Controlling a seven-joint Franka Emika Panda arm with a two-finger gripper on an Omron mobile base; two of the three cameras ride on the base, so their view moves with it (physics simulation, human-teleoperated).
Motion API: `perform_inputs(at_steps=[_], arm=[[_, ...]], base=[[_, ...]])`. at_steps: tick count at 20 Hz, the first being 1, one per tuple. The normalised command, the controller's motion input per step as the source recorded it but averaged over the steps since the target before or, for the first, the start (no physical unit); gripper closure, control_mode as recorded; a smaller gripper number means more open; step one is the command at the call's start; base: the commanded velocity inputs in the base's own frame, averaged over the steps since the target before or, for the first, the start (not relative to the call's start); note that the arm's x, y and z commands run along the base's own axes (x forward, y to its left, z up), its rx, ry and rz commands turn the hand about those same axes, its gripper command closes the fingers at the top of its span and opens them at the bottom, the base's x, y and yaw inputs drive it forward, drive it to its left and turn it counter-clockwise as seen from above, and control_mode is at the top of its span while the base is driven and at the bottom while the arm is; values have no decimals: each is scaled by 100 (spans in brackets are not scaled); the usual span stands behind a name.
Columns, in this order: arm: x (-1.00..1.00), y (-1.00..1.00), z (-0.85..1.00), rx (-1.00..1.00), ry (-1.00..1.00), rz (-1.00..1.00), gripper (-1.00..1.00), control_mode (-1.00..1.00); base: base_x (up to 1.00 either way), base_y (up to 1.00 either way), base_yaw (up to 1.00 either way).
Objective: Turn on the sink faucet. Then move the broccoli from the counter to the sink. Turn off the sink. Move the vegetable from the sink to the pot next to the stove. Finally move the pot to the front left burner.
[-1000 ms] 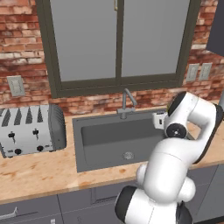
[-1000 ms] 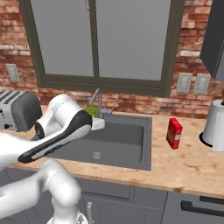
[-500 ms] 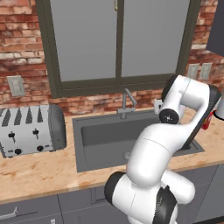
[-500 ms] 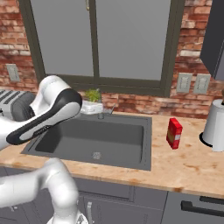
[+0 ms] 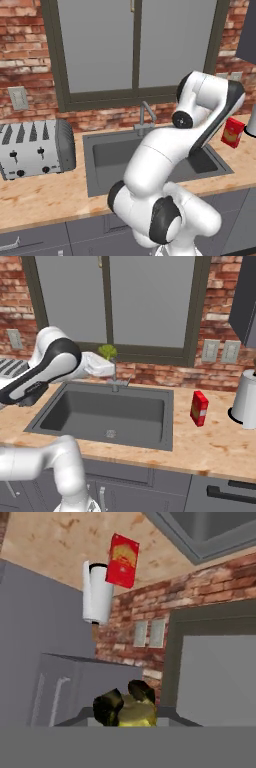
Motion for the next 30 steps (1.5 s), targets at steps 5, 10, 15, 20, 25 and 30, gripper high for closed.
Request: perform_inputs(at_steps=[5, 10, 15, 20, 25, 30], arm=[[-40, 16, 11, 29, -41, -24, 100, -100], [-44, 18, 18, 32, -56, -20, 100, -100], [-29, 18, 44, 29, -54, -14, 100, -100], [-15, 11, 63, 28, -49, -8, 100, -100], [-16, 2, 69, 26, -48, -5, 100, -100], [-42, -3, 54, 22, -41, -3, 100, -100]], base=[[0, 0, 0], [0, 0, 0], [0, 0, 0], [0, 0, 0], [0, 0, 0], [0, 0, 0]])
